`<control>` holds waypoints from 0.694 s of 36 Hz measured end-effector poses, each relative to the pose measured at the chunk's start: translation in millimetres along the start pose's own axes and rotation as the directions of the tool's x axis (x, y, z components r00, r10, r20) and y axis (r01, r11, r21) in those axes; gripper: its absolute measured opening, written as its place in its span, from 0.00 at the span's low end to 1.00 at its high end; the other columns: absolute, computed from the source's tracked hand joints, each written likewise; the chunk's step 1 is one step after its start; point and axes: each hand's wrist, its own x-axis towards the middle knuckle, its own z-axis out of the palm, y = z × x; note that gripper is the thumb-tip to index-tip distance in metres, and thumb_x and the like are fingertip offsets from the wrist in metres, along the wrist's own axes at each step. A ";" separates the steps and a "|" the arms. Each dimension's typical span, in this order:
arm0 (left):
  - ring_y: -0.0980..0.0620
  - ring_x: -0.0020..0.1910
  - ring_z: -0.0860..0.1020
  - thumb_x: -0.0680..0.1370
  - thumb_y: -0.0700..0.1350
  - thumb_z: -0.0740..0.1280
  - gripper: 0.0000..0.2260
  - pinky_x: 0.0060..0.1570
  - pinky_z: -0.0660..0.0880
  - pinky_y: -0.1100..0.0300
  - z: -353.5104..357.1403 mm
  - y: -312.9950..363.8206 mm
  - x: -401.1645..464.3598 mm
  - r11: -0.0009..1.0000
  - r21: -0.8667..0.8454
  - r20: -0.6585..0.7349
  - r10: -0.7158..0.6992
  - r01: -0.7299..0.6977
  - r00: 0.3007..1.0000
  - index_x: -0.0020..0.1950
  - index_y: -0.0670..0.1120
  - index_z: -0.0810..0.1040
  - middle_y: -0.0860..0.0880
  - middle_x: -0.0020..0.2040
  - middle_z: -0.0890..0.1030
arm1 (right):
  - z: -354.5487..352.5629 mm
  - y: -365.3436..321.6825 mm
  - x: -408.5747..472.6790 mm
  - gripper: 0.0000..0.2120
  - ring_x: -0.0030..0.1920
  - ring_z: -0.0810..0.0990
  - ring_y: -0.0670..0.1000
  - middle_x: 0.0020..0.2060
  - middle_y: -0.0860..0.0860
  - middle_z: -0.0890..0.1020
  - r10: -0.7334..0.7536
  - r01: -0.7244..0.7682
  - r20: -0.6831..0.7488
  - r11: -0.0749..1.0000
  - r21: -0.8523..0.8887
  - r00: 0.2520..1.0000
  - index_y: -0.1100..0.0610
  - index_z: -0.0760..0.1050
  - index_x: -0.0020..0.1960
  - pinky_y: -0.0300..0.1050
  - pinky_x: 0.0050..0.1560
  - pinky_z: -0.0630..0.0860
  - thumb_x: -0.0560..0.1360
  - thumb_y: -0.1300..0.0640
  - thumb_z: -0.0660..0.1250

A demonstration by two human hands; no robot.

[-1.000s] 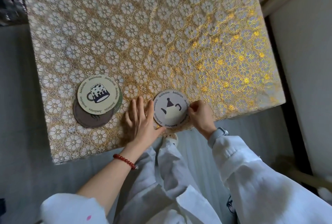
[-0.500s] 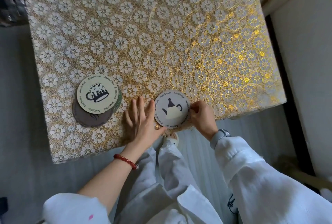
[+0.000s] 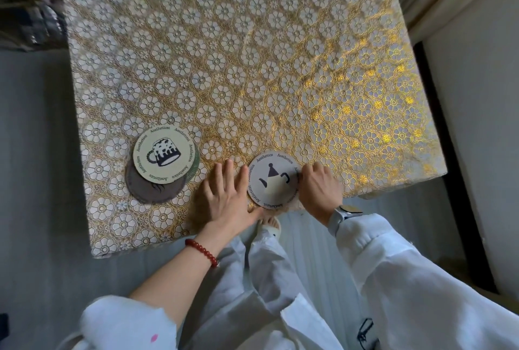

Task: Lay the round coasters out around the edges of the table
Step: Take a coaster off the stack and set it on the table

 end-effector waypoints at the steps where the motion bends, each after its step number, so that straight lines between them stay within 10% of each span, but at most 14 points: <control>1: 0.41 0.73 0.36 0.71 0.65 0.62 0.44 0.68 0.38 0.37 -3.2 -2.7 -0.5 0.999 -0.036 -0.031 0.012 -0.013 0.999 0.74 0.51 0.38 0.43 0.75 0.35 | -3.0 -2.5 2.3 0.09 0.47 0.71 0.57 0.49 0.59 0.74 0.015 -0.015 -0.005 1.000 -0.013 1.000 0.62 0.66 0.53 0.50 0.42 0.69 0.76 0.58 0.55; 10: 0.44 0.66 0.67 0.71 0.46 0.66 0.22 0.66 0.56 0.42 -27.2 -98.4 -25.0 0.959 -0.267 -0.495 -0.221 0.095 0.840 0.65 0.45 0.70 0.43 0.67 0.71 | -17.3 -106.8 17.5 0.15 0.57 0.71 0.55 0.58 0.55 0.74 -0.274 0.265 0.003 0.935 0.235 0.962 0.57 0.66 0.62 0.51 0.58 0.71 0.78 0.53 0.55; 17: 0.44 0.75 0.39 0.71 0.60 0.65 0.43 0.71 0.37 0.42 -17.4 -185.2 -32.8 0.907 -0.297 -0.238 -0.372 0.297 0.897 0.75 0.45 0.44 0.43 0.77 0.43 | -10.3 -199.1 40.1 0.13 0.53 0.73 0.57 0.54 0.59 0.75 -0.171 0.118 0.144 0.941 0.317 0.975 0.62 0.72 0.54 0.47 0.52 0.72 0.77 0.53 0.57; 20: 0.43 0.73 0.34 0.68 0.70 0.61 0.50 0.72 0.36 0.44 -10.5 -198.9 -33.8 0.915 -0.258 -0.162 -0.359 0.312 0.919 0.74 0.44 0.38 0.42 0.75 0.36 | -2.9 -218.6 41.3 0.15 0.54 0.71 0.59 0.53 0.61 0.74 -0.080 0.032 0.175 0.965 0.262 0.981 0.64 0.70 0.52 0.58 0.58 0.73 0.76 0.52 0.55; 25: 0.45 0.73 0.32 0.60 0.77 0.52 0.55 0.71 0.34 0.47 -12.0 -199.9 -38.4 0.911 -0.298 -0.142 -0.337 0.284 0.931 0.73 0.44 0.35 0.44 0.74 0.33 | 3.4 -229.3 45.0 0.15 0.52 0.68 0.56 0.54 0.59 0.70 0.022 -0.071 0.187 0.963 0.261 0.982 0.64 0.64 0.56 0.49 0.54 0.71 0.76 0.55 0.55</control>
